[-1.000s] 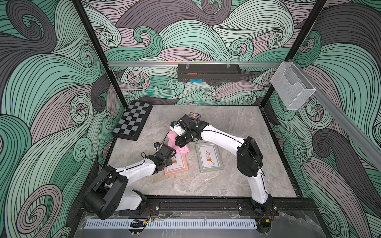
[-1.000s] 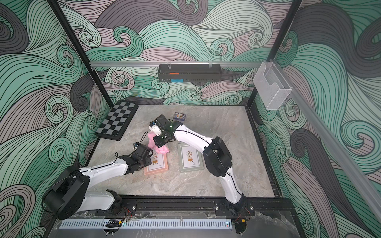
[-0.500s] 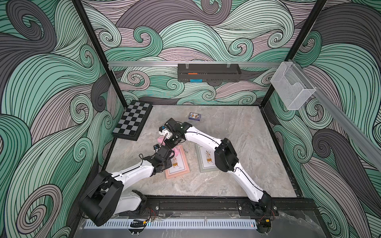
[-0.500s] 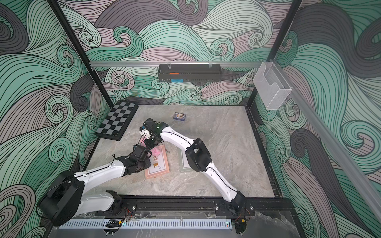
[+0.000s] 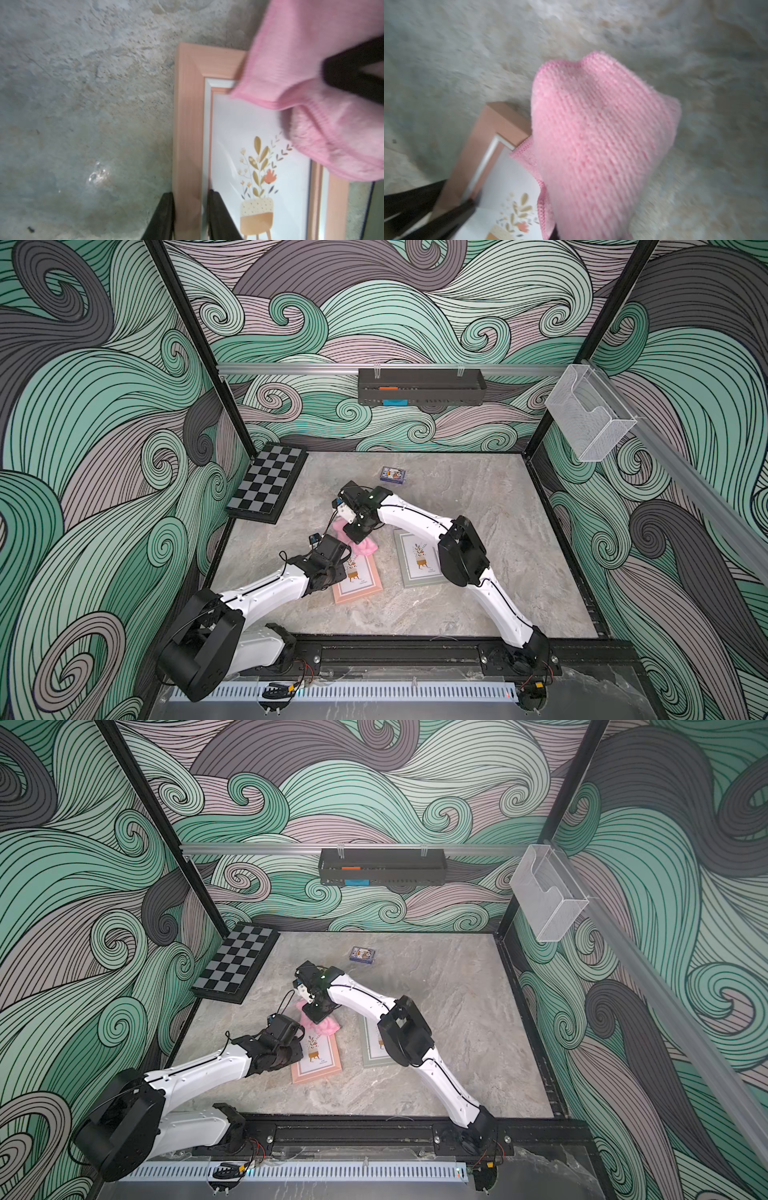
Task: Wipe the picture frame with a cloth
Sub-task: Wipe the dirt from the picture frame.
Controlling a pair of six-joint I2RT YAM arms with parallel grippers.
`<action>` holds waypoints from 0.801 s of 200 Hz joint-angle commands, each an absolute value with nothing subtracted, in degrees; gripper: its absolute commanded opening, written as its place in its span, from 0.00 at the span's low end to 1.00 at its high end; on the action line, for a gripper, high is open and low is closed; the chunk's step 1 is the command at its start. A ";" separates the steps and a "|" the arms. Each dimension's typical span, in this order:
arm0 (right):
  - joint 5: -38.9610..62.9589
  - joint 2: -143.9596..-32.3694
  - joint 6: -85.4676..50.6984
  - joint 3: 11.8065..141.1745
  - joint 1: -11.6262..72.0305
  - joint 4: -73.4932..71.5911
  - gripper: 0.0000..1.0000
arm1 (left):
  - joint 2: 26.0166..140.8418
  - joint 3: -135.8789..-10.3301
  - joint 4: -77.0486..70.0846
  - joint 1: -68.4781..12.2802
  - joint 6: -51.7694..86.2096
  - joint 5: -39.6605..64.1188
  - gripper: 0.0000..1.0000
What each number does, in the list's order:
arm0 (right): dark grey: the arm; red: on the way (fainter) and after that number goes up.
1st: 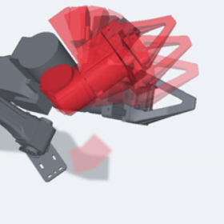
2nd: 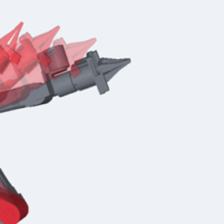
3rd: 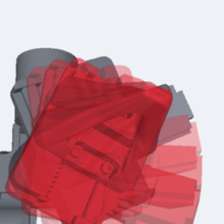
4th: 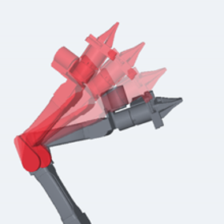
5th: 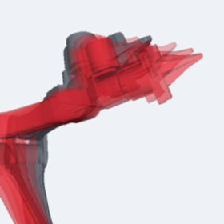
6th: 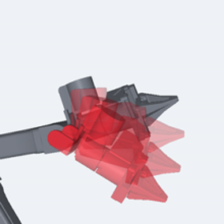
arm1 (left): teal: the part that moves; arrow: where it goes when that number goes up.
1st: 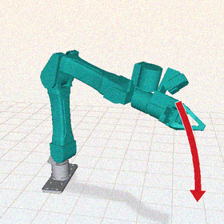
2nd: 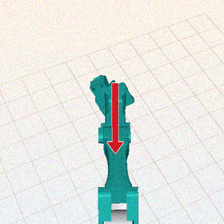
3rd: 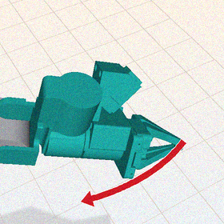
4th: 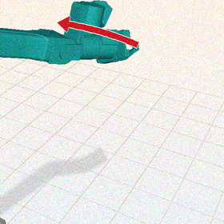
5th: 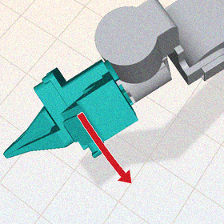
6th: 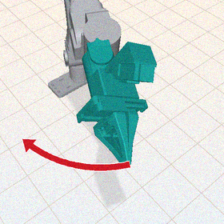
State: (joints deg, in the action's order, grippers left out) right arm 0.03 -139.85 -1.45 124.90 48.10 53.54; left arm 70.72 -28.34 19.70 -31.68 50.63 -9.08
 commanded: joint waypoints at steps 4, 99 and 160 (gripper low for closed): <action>-6.37 -138.31 -0.22 121.90 46.00 57.57 0.01 | 70.51 -28.38 25.11 -32.56 49.88 -6.47 0.07; 8.47 -143.97 -1.05 131.31 53.09 57.75 0.01 | 79.73 -32.08 20.72 -36.65 51.10 -7.12 0.05; 3.20 -141.42 -1.07 124.66 46.79 57.73 0.00 | 75.14 -30.84 24.88 -36.65 51.16 -10.09 0.05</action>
State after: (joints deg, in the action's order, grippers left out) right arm 6.35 -142.58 -0.60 128.11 50.94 56.25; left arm 76.60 -32.69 19.49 -36.10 50.94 -10.04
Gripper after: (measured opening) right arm 0.090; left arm 0.275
